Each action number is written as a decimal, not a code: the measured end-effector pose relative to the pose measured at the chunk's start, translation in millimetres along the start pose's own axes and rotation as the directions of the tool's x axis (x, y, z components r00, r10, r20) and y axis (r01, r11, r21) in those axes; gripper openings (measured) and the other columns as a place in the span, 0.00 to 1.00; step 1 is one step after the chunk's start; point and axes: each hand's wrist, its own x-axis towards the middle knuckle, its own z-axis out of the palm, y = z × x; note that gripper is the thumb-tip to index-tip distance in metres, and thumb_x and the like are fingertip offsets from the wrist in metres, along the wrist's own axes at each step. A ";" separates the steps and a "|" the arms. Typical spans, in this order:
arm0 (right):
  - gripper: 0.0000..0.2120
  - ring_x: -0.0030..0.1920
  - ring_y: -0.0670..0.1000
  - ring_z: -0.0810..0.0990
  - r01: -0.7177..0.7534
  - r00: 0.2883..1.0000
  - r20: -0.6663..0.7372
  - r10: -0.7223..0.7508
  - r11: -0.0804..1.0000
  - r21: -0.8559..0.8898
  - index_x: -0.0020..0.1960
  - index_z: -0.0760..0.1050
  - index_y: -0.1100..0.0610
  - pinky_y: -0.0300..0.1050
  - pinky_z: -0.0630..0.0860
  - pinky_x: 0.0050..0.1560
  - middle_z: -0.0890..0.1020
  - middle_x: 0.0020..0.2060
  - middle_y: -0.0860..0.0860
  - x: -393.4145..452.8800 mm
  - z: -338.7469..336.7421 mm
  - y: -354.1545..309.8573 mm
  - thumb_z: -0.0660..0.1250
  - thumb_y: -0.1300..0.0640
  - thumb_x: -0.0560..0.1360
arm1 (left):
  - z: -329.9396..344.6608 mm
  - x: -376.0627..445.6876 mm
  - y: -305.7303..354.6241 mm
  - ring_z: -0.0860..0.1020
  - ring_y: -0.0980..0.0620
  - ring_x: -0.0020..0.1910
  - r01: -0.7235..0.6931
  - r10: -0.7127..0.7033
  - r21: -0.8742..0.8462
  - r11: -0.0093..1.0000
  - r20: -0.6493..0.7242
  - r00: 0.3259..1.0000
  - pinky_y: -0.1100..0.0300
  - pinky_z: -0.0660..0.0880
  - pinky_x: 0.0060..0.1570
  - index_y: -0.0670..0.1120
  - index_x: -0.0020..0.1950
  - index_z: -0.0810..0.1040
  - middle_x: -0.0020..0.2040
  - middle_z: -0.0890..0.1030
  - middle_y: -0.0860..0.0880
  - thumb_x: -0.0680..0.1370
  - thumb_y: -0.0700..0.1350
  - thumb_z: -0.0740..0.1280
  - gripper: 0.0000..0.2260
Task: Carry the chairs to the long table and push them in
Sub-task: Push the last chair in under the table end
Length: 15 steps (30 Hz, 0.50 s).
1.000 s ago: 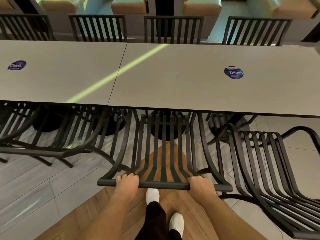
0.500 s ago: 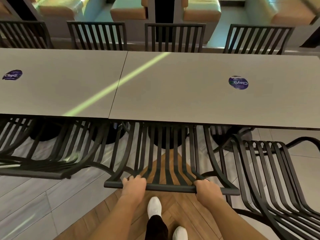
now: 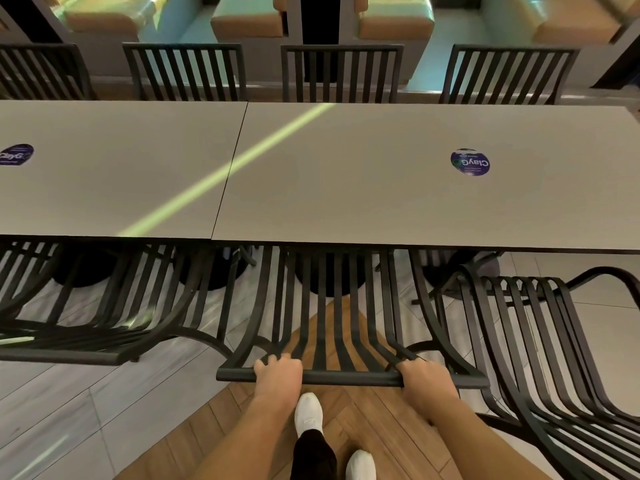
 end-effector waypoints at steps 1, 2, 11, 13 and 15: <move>0.09 0.53 0.49 0.82 0.002 1.000 0.000 -0.002 1.000 -0.003 0.60 0.78 0.48 0.48 0.78 0.61 0.83 0.52 0.47 1.0 -0.4 1.8 0.62 0.53 0.83 | -0.9 0.4 1.3 0.71 0.44 0.71 0.003 -0.003 0.000 1.000 0.000 1.000 0.40 0.63 0.70 0.52 0.68 0.76 0.69 0.76 0.47 0.82 0.43 0.67 0.15; 0.08 0.53 0.49 0.82 0.003 1.000 0.000 -0.003 1.000 -0.004 0.60 0.78 0.48 0.48 0.78 0.60 0.83 0.52 0.47 2.1 -0.6 3.2 0.62 0.53 0.83 | -1.8 1.1 2.0 0.71 0.44 0.70 0.005 -0.005 0.001 1.000 0.002 1.000 0.40 0.63 0.70 0.52 0.68 0.76 0.69 0.76 0.48 0.82 0.43 0.67 0.14; 0.06 0.49 0.47 0.82 -0.013 1.000 -0.012 0.013 0.999 0.033 0.57 0.78 0.47 0.45 0.80 0.56 0.82 0.48 0.46 11.0 5.7 7.9 0.63 0.52 0.83 | -6.5 4.2 3.7 0.71 0.44 0.69 0.019 -0.018 -0.013 1.000 0.045 0.999 0.38 0.62 0.70 0.53 0.66 0.77 0.66 0.77 0.49 0.80 0.42 0.69 0.15; 0.06 0.49 0.47 0.82 -0.021 1.000 -0.008 0.022 0.999 0.043 0.56 0.78 0.47 0.45 0.80 0.56 0.82 0.48 0.45 11.5 5.9 7.8 0.63 0.52 0.82 | -7.1 5.3 3.2 0.72 0.44 0.69 0.007 -0.006 -0.019 1.000 0.051 0.999 0.38 0.61 0.70 0.53 0.65 0.77 0.66 0.76 0.49 0.80 0.41 0.69 0.15; 0.06 0.48 0.47 0.81 -0.034 0.999 0.010 0.034 0.997 0.067 0.56 0.78 0.47 0.46 0.80 0.56 0.82 0.48 0.45 12.7 5.4 8.1 0.64 0.52 0.82 | -9.1 5.6 1.9 0.72 0.44 0.68 -0.010 0.011 -0.013 1.000 0.067 0.998 0.39 0.62 0.70 0.53 0.65 0.77 0.65 0.76 0.49 0.80 0.41 0.68 0.15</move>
